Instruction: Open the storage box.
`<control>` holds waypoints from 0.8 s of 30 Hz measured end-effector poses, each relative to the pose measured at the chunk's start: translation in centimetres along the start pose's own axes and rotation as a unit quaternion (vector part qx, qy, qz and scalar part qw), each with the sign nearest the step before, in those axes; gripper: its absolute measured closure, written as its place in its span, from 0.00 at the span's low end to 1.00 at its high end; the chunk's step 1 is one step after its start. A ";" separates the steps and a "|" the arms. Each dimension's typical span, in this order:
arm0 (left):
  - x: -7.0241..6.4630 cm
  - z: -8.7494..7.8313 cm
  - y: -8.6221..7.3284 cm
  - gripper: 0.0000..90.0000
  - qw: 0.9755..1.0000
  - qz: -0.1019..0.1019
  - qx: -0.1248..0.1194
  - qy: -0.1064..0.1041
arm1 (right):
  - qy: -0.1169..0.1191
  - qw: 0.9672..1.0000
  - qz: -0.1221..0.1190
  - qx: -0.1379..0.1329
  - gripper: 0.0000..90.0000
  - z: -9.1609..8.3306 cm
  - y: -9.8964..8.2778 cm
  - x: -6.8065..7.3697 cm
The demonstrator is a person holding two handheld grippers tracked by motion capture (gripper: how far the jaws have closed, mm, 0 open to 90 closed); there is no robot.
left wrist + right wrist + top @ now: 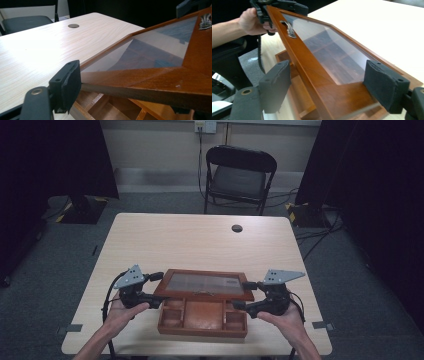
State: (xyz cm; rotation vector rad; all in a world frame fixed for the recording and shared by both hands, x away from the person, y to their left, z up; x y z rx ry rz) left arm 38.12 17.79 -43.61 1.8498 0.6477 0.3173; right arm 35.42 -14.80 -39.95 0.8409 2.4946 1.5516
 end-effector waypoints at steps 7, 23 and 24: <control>0.1 0.3 0.7 0.29 1.000 -0.002 0.002 -0.011 | -0.010 1.000 -0.004 -0.010 0.21 -0.2 0.0 -0.6; 0.7 1.1 2.4 0.38 1.000 0.000 -0.013 -0.006 | -0.048 0.998 0.014 -0.031 0.32 -0.4 0.9 -3.2; 0.7 1.1 2.4 0.38 1.000 0.000 -0.013 -0.006 | -0.048 0.998 0.014 -0.031 0.32 -0.4 0.9 -3.2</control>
Point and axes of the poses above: each handheld gripper's, and its own axes: z roughly forward along the jaws, y roughly out of its top, x roughly to its left, the point moved 5 cm from there along z, roughly forward along the jaws, and after that the axes turned 1 degree about x, right-handed, at the moved point
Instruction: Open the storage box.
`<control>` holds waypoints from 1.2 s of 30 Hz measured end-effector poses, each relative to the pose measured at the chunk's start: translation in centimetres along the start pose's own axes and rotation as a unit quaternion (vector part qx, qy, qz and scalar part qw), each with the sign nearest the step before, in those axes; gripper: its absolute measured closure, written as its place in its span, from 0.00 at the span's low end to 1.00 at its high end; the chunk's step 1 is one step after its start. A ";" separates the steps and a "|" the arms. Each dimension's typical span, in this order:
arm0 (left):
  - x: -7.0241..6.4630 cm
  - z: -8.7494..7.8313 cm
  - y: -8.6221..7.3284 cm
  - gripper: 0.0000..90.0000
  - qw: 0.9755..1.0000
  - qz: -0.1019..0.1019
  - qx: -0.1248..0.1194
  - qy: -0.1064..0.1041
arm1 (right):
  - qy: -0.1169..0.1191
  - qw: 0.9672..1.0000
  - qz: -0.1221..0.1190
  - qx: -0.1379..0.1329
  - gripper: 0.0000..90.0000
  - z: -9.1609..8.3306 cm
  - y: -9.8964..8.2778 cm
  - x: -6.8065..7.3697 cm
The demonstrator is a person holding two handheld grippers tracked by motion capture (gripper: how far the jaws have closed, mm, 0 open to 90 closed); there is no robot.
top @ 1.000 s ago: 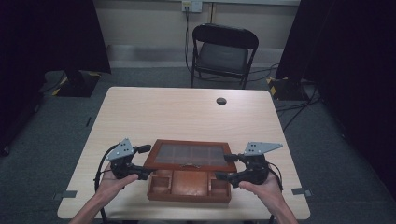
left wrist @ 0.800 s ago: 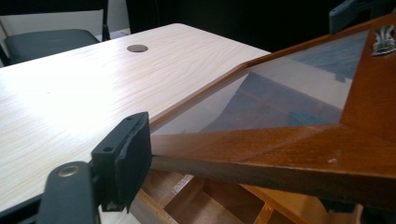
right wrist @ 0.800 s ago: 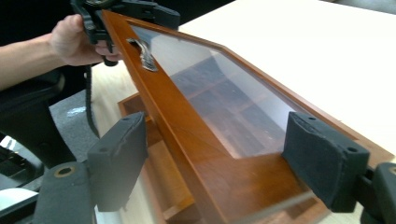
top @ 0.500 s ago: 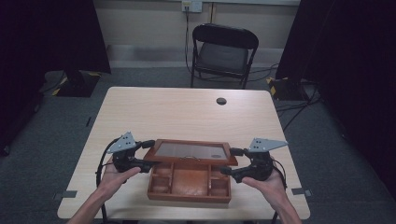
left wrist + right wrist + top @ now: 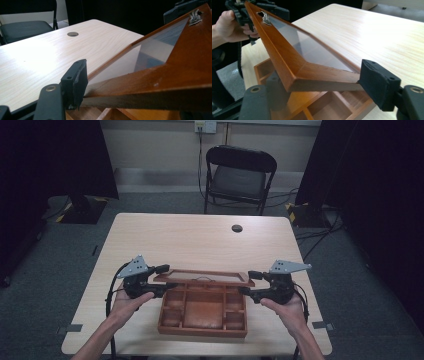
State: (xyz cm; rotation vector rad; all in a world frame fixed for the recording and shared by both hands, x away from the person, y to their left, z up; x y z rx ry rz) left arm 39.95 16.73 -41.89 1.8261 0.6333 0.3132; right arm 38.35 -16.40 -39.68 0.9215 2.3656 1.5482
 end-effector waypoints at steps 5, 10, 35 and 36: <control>0.2 0.5 0.2 0.40 1.000 -0.001 0.004 0.001 | 0.003 1.000 0.011 -0.004 0.31 0.4 0.4 -0.6; 0.7 0.8 0.5 0.41 1.000 -0.002 0.004 0.003 | 0.005 1.000 0.016 -0.012 0.36 0.8 0.7 -1.1; 3.6 2.4 -0.3 0.48 0.999 -0.029 0.007 0.030 | 0.002 0.999 0.041 -0.024 0.46 3.4 1.3 -3.6; 3.7 2.5 -0.4 0.48 0.999 -0.026 0.008 0.031 | 0.002 0.999 0.041 -0.024 0.46 3.5 1.3 -3.7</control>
Point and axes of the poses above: each handheld gripper's, and its own axes: z roughly forward along the jaws, y roughly out of its top, x roughly to its left, the point moved 5 cm from there along z, roughly forward along the jaws, and after that the axes turned 1 degree about x, right-handed, at the moved point
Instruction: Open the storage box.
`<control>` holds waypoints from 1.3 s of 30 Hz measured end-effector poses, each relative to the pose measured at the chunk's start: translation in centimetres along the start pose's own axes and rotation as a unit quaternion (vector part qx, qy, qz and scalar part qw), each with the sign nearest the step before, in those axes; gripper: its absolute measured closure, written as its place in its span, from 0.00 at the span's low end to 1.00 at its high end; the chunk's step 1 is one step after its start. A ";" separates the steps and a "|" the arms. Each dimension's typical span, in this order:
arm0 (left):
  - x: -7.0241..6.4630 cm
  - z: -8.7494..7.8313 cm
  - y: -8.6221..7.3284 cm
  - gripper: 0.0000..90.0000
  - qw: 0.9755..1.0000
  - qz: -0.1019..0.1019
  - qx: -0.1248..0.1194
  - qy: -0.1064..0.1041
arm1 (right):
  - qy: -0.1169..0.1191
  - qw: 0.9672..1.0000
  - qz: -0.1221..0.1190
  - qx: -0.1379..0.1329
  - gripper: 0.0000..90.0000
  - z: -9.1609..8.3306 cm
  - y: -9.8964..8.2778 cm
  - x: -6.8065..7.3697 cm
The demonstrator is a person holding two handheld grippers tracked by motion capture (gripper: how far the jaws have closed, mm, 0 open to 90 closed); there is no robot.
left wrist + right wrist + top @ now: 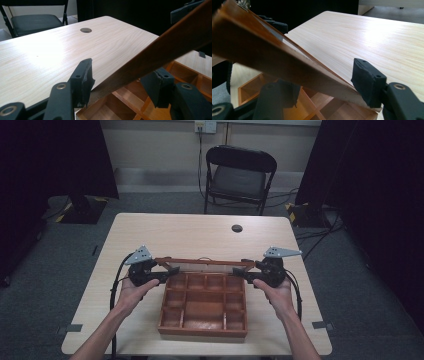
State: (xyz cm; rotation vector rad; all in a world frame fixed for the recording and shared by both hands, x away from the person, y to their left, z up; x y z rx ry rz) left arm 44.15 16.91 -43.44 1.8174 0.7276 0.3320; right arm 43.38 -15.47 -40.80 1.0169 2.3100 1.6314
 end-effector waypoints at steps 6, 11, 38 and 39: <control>0.3 0.4 -0.1 0.48 1.000 0.000 0.000 0.003 | -0.005 1.000 0.003 -0.001 0.47 0.4 -0.1 -0.6; 0.5 0.9 -0.2 0.49 1.000 -0.008 -0.005 0.001 | -0.010 1.000 0.005 -0.002 0.47 0.8 -0.1 -1.0; 2.6 2.7 -0.5 0.54 1.000 -0.024 0.006 0.008 | -0.046 0.999 0.019 -0.016 0.51 3.1 -0.5 -3.4; 2.7 2.8 -0.6 0.54 1.000 -0.026 0.009 0.007 | -0.046 0.999 0.019 -0.016 0.51 3.1 -0.5 -3.4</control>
Point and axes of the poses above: each handheld gripper's, and its own axes: z roughly forward along the jaws, y roughly out of its top, x roughly to its left, the point moved 5 cm from there along z, roughly forward along the jaws, and after that the axes turned 1 degree about x, right-handed, at the moved point
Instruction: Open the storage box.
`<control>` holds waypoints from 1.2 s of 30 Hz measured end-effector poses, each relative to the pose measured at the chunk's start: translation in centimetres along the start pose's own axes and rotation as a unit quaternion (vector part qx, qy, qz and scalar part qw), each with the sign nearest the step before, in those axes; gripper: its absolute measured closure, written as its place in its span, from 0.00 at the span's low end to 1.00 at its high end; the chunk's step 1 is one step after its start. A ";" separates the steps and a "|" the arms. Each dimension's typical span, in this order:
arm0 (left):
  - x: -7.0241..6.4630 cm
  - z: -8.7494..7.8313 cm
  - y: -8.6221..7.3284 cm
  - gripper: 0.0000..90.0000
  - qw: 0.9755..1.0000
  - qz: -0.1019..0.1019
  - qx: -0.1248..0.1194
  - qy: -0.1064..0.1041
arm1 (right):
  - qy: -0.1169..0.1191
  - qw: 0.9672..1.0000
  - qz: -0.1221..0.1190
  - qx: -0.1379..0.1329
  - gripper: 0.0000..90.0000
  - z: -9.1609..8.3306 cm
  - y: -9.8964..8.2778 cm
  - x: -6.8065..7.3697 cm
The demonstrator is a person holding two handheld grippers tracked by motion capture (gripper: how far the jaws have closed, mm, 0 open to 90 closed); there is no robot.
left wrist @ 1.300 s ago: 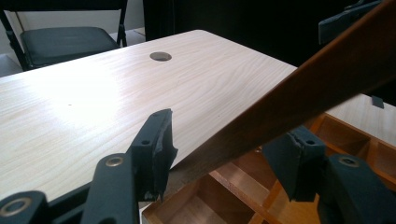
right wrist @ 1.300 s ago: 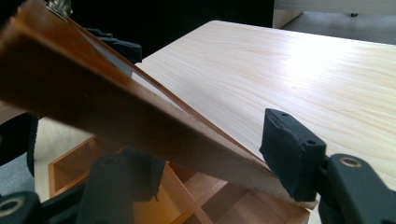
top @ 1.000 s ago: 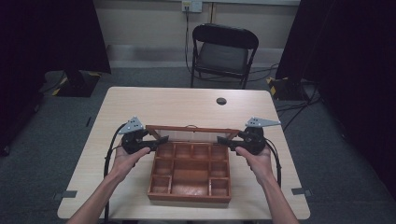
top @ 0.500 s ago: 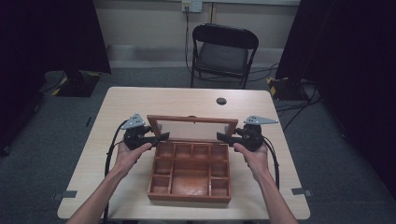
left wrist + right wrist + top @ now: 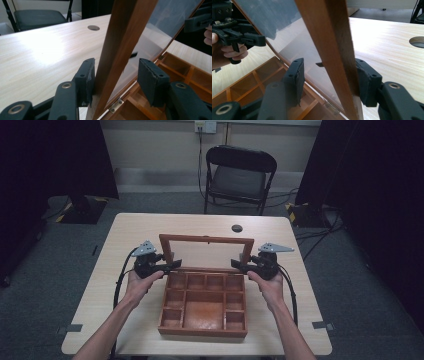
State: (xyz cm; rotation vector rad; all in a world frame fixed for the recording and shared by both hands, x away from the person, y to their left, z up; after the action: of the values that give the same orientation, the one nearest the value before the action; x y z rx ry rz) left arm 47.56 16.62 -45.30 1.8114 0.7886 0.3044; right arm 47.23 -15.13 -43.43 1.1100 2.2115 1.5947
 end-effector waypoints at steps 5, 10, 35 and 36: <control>0.2 0.2 0.0 0.54 1.000 -0.005 -0.003 0.002 | -0.001 1.000 0.000 0.002 0.52 0.4 -0.2 -0.4; 0.5 0.4 -0.1 0.55 1.000 -0.009 -0.004 0.004 | -0.003 1.000 0.005 0.006 0.52 0.9 -0.5 -0.8; 1.6 1.1 -0.6 0.60 0.999 -0.029 -0.005 0.017 | -0.021 1.000 0.017 0.007 0.55 2.1 -1.0 -2.0; 1.7 1.1 -0.6 0.60 0.999 -0.030 -0.005 0.021 | -0.020 1.000 0.023 0.004 0.56 2.2 -1.1 -2.2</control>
State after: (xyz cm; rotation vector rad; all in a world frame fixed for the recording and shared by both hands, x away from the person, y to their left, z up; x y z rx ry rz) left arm 49.20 16.98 -46.57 1.7724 0.8683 0.3070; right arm 49.43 -15.14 -45.85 1.1939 2.1843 1.5677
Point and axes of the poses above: each handheld gripper's, and its own axes: z roughly forward along the jaws, y roughly out of its top, x roughly to its left, the point moved 5 cm from there along z, roughly forward along the jaws, and after that the axes turned 1 degree about x, right-handed, at the moved point
